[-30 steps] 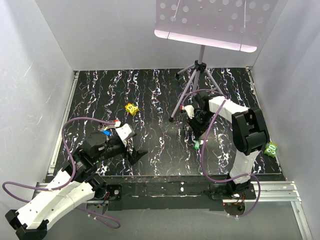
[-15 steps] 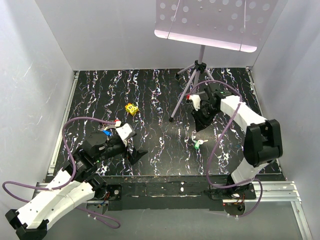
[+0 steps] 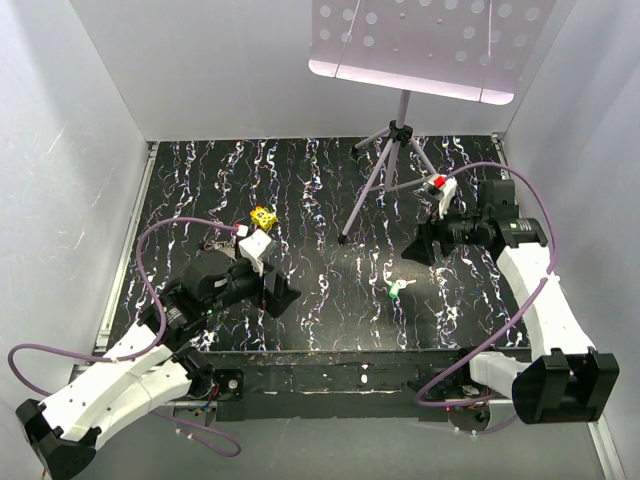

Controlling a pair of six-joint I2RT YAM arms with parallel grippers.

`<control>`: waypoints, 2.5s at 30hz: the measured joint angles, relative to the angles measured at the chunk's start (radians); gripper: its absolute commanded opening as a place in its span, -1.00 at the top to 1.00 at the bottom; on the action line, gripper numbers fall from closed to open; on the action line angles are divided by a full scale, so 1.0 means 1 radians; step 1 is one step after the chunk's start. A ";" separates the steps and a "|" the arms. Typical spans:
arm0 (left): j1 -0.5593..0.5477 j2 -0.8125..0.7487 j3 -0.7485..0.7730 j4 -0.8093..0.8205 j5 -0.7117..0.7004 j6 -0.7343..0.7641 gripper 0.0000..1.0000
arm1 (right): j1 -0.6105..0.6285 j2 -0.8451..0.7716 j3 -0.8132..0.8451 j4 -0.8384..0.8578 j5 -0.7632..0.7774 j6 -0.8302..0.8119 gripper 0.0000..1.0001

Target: Put the keys on the keyring

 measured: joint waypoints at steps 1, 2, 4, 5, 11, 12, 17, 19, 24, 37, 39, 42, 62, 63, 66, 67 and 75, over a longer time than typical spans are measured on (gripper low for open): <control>0.000 0.014 0.006 -0.003 -0.012 -0.021 -0.97 | -0.013 -0.028 -0.028 0.029 -0.021 0.027 -0.74; 0.000 0.028 0.014 -0.008 -0.027 -0.042 -0.96 | -0.019 -0.045 -0.052 0.041 -0.050 0.043 -0.71; 0.000 0.046 0.028 -0.019 -0.055 -0.071 -0.96 | -0.020 -0.027 -0.062 0.021 -0.107 0.036 -0.67; 0.000 0.052 0.035 -0.029 -0.068 -0.082 -0.97 | -0.020 -0.003 -0.060 0.010 -0.139 0.023 -0.66; 0.000 0.051 0.061 -0.072 -0.150 -0.141 -0.96 | -0.023 0.044 -0.060 -0.055 -0.245 -0.043 -0.67; 0.000 0.049 0.061 -0.077 -0.157 -0.148 -0.97 | -0.024 0.027 -0.064 -0.048 -0.253 -0.045 -0.68; 0.000 0.043 0.061 -0.092 -0.181 -0.170 -0.96 | -0.031 -0.110 -0.156 0.028 -0.272 -0.023 -0.71; 0.000 0.047 0.061 -0.096 -0.187 -0.177 -0.96 | -0.045 -0.153 -0.196 0.060 -0.276 -0.004 -0.71; 0.000 0.058 0.061 -0.101 -0.194 -0.194 -0.96 | -0.091 -0.216 -0.278 0.140 -0.292 0.048 -0.73; 0.000 0.076 0.061 -0.081 -0.203 -0.240 -0.96 | -0.189 -0.241 -0.327 0.219 -0.343 0.087 -0.73; 0.000 0.082 0.061 -0.078 -0.209 -0.246 -0.96 | -0.193 -0.242 -0.328 0.221 -0.347 0.089 -0.74; 0.000 0.094 0.061 -0.075 -0.219 -0.253 -0.96 | -0.194 -0.243 -0.328 0.221 -0.350 0.091 -0.74; 0.022 0.154 0.050 -0.033 -0.292 -0.282 -0.96 | -0.195 -0.243 -0.328 0.221 -0.353 0.091 -0.73; 0.030 0.158 0.047 -0.028 -0.291 -0.282 -0.96 | -0.195 -0.243 -0.328 0.221 -0.353 0.091 -0.73; 0.076 0.167 0.042 -0.019 -0.276 -0.282 -0.96 | -0.195 -0.243 -0.328 0.221 -0.353 0.091 -0.74; 0.109 0.169 0.039 -0.011 -0.260 -0.282 -0.96 | -0.195 -0.243 -0.328 0.221 -0.353 0.090 -0.74; 0.266 0.177 0.021 0.024 -0.165 -0.288 -0.96 | -0.195 -0.243 -0.328 0.220 -0.353 0.086 -0.73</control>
